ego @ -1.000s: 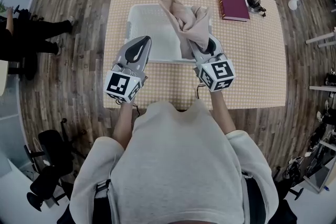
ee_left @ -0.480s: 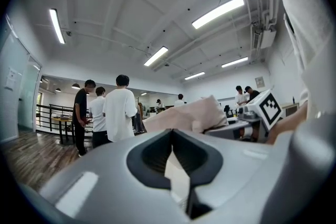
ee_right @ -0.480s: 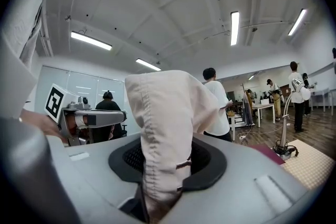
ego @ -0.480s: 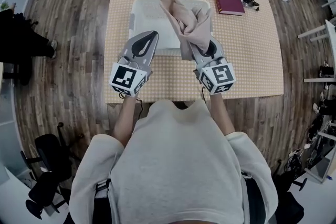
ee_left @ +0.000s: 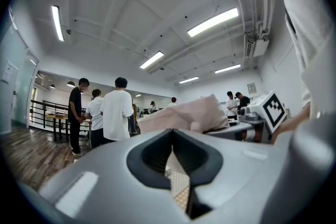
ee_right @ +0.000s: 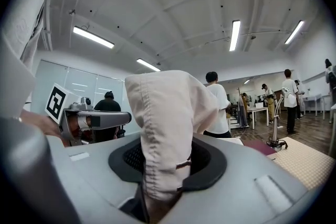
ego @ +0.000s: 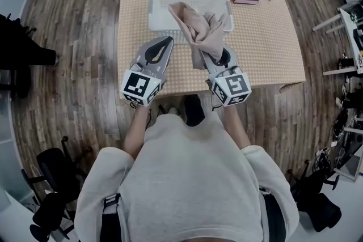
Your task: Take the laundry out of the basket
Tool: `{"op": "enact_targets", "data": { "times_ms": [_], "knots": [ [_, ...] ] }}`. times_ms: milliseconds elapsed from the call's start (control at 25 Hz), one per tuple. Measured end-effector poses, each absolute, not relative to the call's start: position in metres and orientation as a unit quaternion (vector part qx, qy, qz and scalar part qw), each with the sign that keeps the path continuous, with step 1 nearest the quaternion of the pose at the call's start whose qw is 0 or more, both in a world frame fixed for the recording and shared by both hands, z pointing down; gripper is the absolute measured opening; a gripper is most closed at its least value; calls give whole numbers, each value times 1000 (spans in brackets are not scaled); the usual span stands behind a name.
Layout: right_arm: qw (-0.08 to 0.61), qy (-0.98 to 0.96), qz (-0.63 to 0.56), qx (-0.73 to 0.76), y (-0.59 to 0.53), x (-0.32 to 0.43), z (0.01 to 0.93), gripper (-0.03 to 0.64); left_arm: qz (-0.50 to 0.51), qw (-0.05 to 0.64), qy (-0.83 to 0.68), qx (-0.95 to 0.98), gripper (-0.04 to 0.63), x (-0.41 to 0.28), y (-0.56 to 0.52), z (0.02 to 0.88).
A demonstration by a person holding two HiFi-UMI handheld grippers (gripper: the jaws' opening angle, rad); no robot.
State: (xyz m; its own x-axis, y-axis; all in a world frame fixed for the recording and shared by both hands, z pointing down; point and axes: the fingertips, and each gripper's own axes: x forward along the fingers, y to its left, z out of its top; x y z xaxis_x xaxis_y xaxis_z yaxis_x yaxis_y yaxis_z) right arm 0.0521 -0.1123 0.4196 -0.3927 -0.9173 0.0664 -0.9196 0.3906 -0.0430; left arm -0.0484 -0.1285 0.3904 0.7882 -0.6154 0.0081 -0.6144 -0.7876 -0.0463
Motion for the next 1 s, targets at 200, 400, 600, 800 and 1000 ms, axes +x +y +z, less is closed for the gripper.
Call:
{"op": "enact_targets", "data": {
  "times_ms": [200, 400, 600, 800, 1000],
  "knots": [
    [15, -833, 39, 552, -76, 38, 420, 143, -9, 14, 319, -948, 8, -57, -97, 393],
    [13, -835, 41, 549, -42, 38, 421, 143, -7, 14, 320, -947, 8, -54, -61, 393],
    [9, -842, 41, 539, -10, 46, 418, 143, -8, 14, 332, -943, 8, -45, -28, 390],
    [6, -847, 46, 529, 33, 61, 418, 143, -12, 6, 343, -939, 8, -27, 23, 391],
    [4, -857, 54, 513, 76, 67, 426, 143, -13, 0, 358, -934, 8, -18, 70, 399]
  ]
}}
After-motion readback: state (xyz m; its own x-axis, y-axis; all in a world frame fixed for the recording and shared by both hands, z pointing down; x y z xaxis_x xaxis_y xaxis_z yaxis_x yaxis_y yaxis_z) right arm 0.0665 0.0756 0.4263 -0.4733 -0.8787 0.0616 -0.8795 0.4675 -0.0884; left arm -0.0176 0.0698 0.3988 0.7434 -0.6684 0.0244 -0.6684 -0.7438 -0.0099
